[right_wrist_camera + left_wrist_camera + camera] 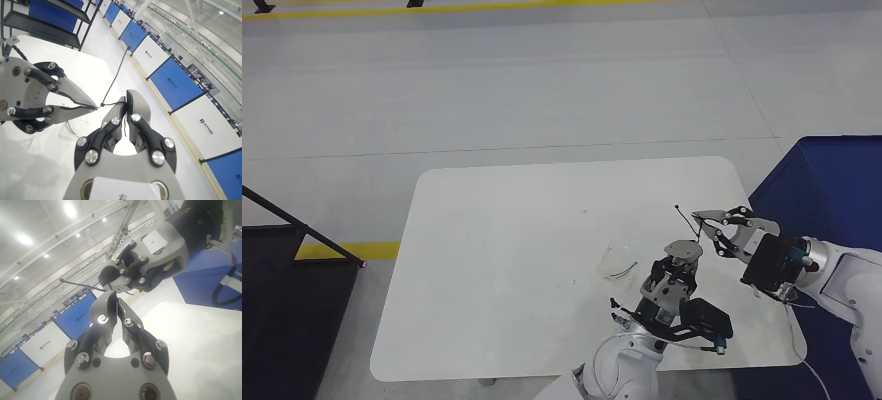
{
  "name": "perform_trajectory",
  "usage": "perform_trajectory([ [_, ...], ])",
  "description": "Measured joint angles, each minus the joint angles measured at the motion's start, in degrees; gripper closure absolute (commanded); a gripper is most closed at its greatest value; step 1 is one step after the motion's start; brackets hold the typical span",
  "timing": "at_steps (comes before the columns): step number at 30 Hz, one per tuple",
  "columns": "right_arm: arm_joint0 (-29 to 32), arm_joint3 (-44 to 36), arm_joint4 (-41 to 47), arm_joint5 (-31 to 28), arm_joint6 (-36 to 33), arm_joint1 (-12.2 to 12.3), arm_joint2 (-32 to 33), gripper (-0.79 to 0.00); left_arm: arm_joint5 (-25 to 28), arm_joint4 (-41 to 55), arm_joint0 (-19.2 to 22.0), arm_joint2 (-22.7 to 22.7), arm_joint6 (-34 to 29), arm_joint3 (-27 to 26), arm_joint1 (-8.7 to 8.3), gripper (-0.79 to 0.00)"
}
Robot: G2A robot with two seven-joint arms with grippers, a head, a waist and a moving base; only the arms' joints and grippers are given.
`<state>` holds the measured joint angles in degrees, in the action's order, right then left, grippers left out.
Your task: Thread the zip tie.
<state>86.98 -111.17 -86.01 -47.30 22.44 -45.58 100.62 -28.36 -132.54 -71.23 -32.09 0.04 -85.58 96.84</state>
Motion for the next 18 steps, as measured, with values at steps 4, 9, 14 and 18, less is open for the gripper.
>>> perform_trajectory([
  [4,-0.47,0.56,0.95,-0.24,-0.51,-0.04,0.02,0.000,1.24,-1.19,-0.38,-0.12,-0.19,-0.28,-0.24,0.000],
  [9,-1.10,1.16,2.03,-0.98,-1.38,-0.03,0.45,0.000,1.56,-1.76,-1.02,-0.70,0.02,-1.32,-0.56,0.000],
  [14,-0.98,0.86,2.14,-1.48,-1.79,-0.03,0.68,0.000,-1.62,2.47,-1.14,-1.42,0.32,-3.42,-0.55,0.000],
  [18,-0.73,0.86,2.53,-2.79,-3.10,-0.03,0.18,0.000,-4.78,5.28,-0.74,-1.40,2.40,-3.98,-0.39,0.000],
])
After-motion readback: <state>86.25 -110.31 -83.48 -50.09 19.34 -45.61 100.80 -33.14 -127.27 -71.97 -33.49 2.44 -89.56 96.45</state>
